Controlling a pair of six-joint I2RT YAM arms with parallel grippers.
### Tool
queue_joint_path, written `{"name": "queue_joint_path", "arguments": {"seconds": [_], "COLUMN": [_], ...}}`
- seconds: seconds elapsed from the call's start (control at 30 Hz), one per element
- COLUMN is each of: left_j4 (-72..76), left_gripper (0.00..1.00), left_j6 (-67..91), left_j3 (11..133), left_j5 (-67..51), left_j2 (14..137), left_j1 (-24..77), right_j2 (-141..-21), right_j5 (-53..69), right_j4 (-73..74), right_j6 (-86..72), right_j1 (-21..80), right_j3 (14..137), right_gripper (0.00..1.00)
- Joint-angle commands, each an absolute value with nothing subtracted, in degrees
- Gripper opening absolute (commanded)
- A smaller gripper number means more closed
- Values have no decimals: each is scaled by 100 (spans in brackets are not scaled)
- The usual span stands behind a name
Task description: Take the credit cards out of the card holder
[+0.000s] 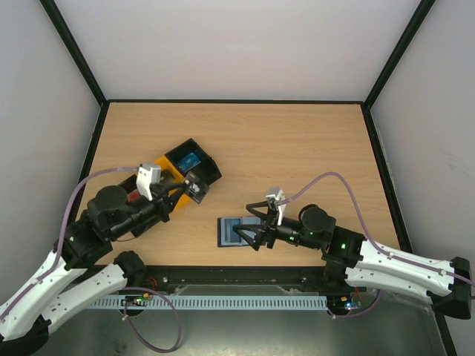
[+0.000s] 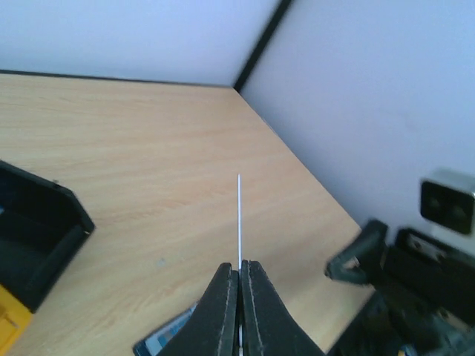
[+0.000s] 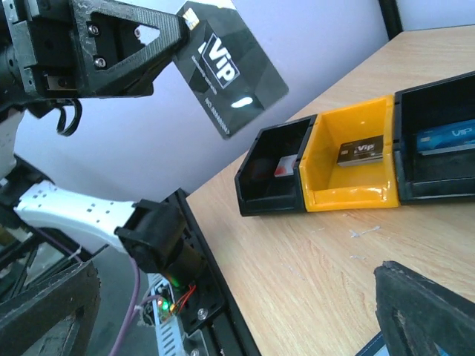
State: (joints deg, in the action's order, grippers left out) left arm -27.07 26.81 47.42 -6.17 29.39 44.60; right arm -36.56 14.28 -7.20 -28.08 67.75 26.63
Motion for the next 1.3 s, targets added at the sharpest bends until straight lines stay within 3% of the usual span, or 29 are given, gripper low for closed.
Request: {"name": "queue_joint_path", "arguments": {"seconds": [0.0, 0.27, 0.47, 0.93, 1.27], "left_j4": [-2215, -1734, -1545, -822, -327], "left_gripper": [3, 3, 3, 3, 3], "left_j6": [3492, 4552, 4945, 6022, 6856], "left_j3": [4663, 3577, 3195, 2846, 2835], "left_j5": [892, 3069, 3813, 2463, 2504], "left_j2": [2838, 2591, 2848, 4284, 5568], "left_j1": [4432, 4425, 4192, 1929, 1749], "right_j2": [-3485, -3308, -3081, -2872, -3014], "right_j5": [889, 641, 577, 543, 627], "right_j4": [-888, -857, -757, -780, -826], "right_j6": [-3095, -3247, -3269, -3487, -3616], "right_j1": [6794, 6794, 6794, 6794, 6798], "right_j3": [2582, 2468, 2452, 2424, 2487], "right_gripper": [98, 98, 98, 98, 98]}}
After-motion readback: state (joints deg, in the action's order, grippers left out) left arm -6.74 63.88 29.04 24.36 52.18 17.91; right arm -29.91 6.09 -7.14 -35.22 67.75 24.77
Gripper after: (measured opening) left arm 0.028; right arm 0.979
